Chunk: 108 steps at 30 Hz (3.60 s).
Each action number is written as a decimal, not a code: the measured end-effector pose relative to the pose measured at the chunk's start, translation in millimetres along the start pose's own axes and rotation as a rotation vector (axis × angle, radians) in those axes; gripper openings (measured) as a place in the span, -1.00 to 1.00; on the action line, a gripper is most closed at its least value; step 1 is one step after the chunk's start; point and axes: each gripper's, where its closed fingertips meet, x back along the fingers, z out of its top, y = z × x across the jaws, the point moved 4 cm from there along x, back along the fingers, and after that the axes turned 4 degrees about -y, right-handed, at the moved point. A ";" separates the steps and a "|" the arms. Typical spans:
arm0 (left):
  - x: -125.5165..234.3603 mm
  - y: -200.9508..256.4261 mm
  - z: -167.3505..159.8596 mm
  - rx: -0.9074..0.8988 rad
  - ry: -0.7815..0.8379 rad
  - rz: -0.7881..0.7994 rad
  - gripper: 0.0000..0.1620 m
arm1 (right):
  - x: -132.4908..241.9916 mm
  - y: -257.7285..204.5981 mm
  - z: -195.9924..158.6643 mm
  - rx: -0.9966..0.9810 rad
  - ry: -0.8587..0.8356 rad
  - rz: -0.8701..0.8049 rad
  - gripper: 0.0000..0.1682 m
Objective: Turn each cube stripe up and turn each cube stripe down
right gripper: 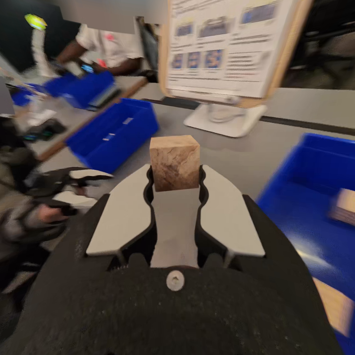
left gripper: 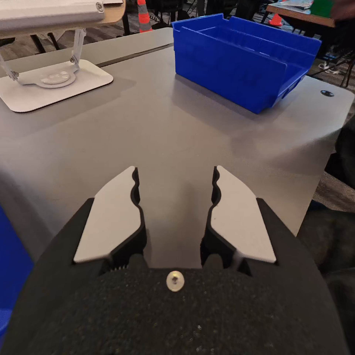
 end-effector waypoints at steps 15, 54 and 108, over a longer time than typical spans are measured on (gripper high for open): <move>-7.2 2.1 -9.1 0.057 -0.060 -0.050 -0.11 | 88.2 175.6 -128.3 -0.302 -0.841 -0.800 -0.47; 49.5 -40.3 20.2 0.027 -0.144 -0.019 -0.04 | -140.7 -88.1 -109.4 0.297 -0.144 0.255 -0.25; -57.1 -15.8 114.7 0.705 0.087 -0.816 -0.46 | -108.9 -81.7 -60.9 -0.537 0.028 0.695 -0.21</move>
